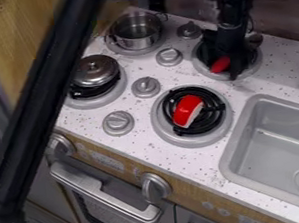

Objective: Put the red spoon on top of the top right burner

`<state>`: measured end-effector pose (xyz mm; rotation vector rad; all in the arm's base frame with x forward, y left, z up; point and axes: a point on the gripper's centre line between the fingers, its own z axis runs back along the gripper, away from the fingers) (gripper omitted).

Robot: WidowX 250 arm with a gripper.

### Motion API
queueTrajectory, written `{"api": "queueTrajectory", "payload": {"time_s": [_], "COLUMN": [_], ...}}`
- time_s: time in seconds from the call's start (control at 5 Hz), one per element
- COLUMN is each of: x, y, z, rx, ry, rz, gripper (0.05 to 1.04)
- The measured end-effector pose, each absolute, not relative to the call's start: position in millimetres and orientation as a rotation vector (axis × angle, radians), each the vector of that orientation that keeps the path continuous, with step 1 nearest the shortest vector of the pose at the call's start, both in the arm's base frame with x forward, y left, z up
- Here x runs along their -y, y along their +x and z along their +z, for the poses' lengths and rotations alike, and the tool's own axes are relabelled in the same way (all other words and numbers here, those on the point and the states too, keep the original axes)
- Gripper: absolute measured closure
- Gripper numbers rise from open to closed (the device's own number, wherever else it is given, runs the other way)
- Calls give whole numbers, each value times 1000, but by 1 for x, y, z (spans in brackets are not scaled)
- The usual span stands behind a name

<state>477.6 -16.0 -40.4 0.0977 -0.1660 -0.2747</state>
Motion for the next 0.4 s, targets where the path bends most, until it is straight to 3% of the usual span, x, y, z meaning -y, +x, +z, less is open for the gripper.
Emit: {"api": "queueTrajectory", "payload": {"time_s": [0.4], "x": [14], "y": [432], "z": [-20], "rx": [145], "ry": [85], "rz": [-241], "gripper": [85]}}
